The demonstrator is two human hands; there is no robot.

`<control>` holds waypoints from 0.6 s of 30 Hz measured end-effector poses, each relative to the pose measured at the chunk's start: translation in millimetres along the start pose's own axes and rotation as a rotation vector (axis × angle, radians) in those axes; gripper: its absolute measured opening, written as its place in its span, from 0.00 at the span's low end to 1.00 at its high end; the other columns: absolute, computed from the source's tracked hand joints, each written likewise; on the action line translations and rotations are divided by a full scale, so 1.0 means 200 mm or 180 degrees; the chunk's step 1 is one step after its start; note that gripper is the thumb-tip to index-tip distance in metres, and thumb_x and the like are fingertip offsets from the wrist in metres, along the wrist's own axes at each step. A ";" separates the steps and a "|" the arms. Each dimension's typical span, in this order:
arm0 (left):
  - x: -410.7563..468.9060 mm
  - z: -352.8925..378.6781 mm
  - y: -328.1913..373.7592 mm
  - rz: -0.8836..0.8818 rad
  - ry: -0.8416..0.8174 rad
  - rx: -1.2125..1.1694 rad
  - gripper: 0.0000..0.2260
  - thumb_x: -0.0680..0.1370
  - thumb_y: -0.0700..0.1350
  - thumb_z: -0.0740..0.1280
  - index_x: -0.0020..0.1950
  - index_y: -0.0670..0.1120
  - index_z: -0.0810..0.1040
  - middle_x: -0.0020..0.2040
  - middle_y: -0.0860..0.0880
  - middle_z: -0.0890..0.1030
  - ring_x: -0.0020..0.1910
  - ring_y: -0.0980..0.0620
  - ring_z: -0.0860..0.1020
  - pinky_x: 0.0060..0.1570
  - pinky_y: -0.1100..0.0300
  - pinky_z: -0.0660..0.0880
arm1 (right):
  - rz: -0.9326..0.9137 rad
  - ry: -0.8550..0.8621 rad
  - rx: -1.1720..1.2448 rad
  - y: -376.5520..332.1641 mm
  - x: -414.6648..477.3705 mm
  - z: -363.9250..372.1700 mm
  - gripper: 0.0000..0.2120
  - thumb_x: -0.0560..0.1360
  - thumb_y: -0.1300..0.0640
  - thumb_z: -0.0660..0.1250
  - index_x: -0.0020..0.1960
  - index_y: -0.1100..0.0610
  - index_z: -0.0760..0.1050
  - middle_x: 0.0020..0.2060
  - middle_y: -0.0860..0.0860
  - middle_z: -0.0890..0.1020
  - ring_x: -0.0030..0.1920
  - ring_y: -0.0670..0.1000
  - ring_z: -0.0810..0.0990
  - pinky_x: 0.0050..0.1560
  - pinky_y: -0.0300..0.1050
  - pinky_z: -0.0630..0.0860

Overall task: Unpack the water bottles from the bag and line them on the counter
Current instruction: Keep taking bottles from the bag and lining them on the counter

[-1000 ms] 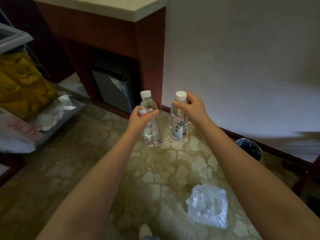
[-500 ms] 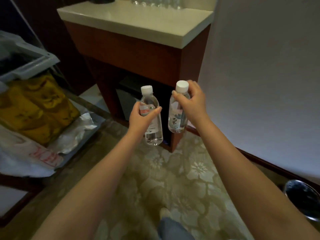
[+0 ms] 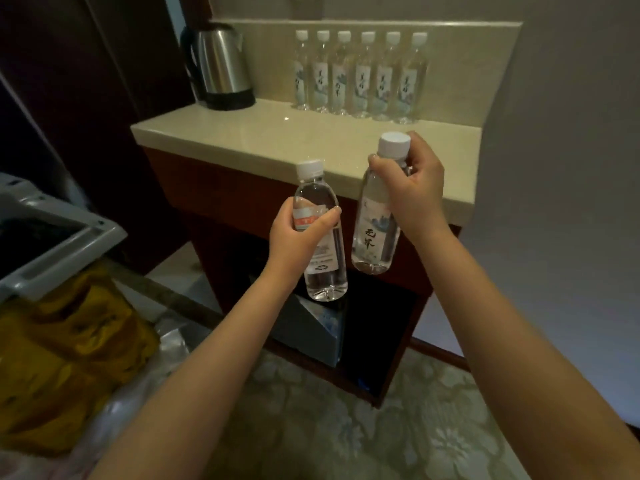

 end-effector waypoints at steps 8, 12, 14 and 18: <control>0.73 -0.14 0.19 0.0197 -0.0584 -0.0221 0.15 0.66 0.55 0.73 0.43 0.48 0.74 0.41 0.51 0.80 0.41 0.53 0.80 0.45 0.53 0.78 | 0.0079 0.0562 -0.0127 -0.04 0.52 0.29 0.04 0.68 0.53 0.67 0.38 0.53 0.72 0.31 0.43 0.73 0.34 0.41 0.70 0.37 0.40 0.69; 1.08 -0.12 0.23 0.0384 -0.0771 -0.0322 0.15 0.64 0.59 0.72 0.42 0.51 0.74 0.46 0.48 0.81 0.48 0.47 0.81 0.50 0.51 0.78 | -0.0104 0.0654 -0.0122 -0.01 0.77 0.39 0.07 0.68 0.54 0.67 0.40 0.58 0.74 0.33 0.48 0.74 0.36 0.47 0.71 0.39 0.47 0.70; 1.27 -0.11 0.23 0.0455 -0.0809 -0.0380 0.16 0.63 0.59 0.72 0.41 0.50 0.73 0.45 0.47 0.80 0.45 0.50 0.81 0.47 0.54 0.77 | -0.0212 0.0648 -0.0183 0.04 0.91 0.44 0.08 0.68 0.53 0.66 0.40 0.58 0.74 0.34 0.51 0.75 0.37 0.49 0.73 0.39 0.49 0.72; 1.63 -0.10 0.21 0.0510 -0.0770 -0.0396 0.16 0.62 0.60 0.72 0.40 0.53 0.73 0.46 0.48 0.82 0.45 0.49 0.81 0.45 0.55 0.76 | -0.0320 0.0646 -0.0253 0.16 1.18 0.52 0.05 0.69 0.54 0.67 0.36 0.48 0.72 0.31 0.42 0.75 0.35 0.45 0.73 0.38 0.46 0.72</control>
Point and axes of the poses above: each hand's wrist, its own x-axis towards the middle knuckle, its own z-axis out of the palm, y = z × x, the point moved 10 cm from there along x, towards the middle knuckle
